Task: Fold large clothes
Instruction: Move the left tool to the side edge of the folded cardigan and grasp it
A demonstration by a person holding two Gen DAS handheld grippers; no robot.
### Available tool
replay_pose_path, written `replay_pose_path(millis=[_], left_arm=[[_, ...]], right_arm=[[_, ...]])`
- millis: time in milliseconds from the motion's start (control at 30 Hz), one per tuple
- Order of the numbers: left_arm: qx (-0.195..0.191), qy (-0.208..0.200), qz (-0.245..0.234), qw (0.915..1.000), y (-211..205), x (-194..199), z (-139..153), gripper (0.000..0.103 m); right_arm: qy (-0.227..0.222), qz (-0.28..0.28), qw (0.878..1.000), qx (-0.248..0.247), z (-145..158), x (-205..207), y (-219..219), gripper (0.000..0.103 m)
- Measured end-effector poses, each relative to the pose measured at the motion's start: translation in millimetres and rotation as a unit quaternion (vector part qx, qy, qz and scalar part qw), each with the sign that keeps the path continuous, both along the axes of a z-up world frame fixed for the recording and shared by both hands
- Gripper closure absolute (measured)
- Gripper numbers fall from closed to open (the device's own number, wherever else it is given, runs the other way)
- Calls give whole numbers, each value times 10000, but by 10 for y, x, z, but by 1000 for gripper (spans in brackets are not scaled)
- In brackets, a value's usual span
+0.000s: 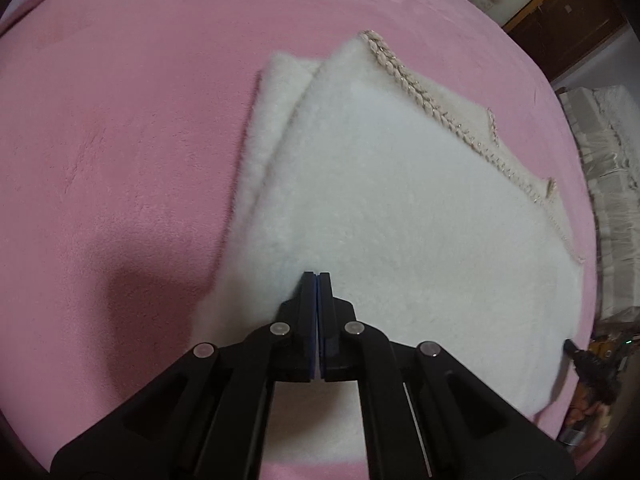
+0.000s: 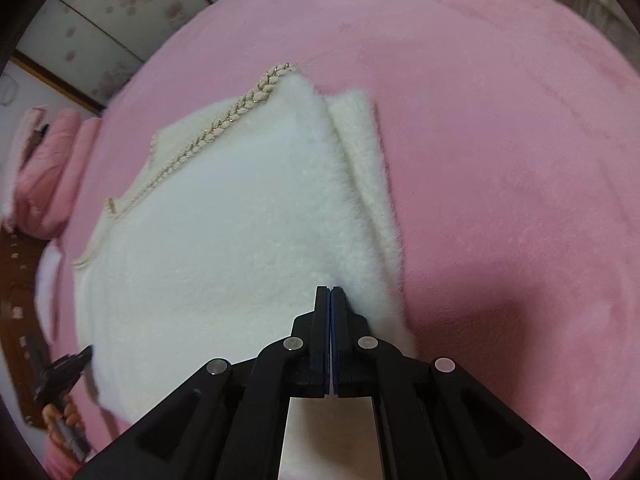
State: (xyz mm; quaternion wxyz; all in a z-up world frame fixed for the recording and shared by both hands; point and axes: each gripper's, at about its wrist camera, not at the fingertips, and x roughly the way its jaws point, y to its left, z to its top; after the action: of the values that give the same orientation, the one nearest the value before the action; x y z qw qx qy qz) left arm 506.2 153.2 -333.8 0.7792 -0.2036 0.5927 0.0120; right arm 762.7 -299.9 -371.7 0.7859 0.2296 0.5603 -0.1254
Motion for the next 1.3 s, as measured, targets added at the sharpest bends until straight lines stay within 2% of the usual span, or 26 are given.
replay_pose_path(millis=[33,100,233,333,400,433,467,533,667,733,833,900,967,1033,1100,1167,1233,1300], left_arm=[[52,-31,-8,10000,-69,7,-16,102],[95,-132,-5,9999,-156,-23,-82,102],[-20,-352,142,9993,-176,-176,-126,102],[-70,-392,153,9991,-153,-141,-162,102],[-86,-376,126,9992,-83,-200,-133,102],[-90,-384,113,9992,-51,-231,-105,102],[-87,-414,93,9991,-50,-374,-42,102],[-85,-516,59,9986,33,-503,-14,102],[-314,-636,326,9970,162,-690,34,102],[-542,-644,553,9949,167,-797,86,102],[-857,-687,829,9905,144,-1070,162,102],[-937,-689,1069,9874,149,-1285,214,102],[-1017,-510,1501,9821,186,-1492,189,94],[-1320,-569,1887,9715,242,-1670,163,88],[-1532,-683,2130,9626,274,-1752,170,73],[-1615,-663,2362,9559,298,-1808,194,39],[-1491,-487,2575,9535,285,-1838,166,19],[-1490,-491,2625,9521,297,-1871,113,19]], right_arm=[[32,-171,9998,-34,137,113,-11,103],[-157,-113,9996,189,280,183,390,103],[-212,834,9961,178,326,625,1286,103],[-132,1435,9894,168,253,928,1922,103],[111,1735,9848,-24,157,1071,2360,103],[222,1779,9838,-89,115,1062,2444,103],[399,1784,9831,-130,-128,1286,2620,103],[479,1671,9842,-345,-322,1411,2882,103],[622,1658,9817,-697,-484,1279,2910,103],[670,1707,9797,-810,-772,1209,3071,103],[714,1862,9753,-949,-996,1365,3251,103],[715,1910,9742,-962,-1019,1382,3275,103],[735,1949,9734,-953,-1047,1418,3304,103],[744,1992,9724,-956,-1014,1380,3293,103],[727,2022,9717,-986,-998,1379,3293,103],[693,2083,9699,-1051,-972,1365,3300,103],[655,2101,9696,-1069,-904,1310,3224,103],[618,2057,9715,-1007,-911,1312,3214,103]])
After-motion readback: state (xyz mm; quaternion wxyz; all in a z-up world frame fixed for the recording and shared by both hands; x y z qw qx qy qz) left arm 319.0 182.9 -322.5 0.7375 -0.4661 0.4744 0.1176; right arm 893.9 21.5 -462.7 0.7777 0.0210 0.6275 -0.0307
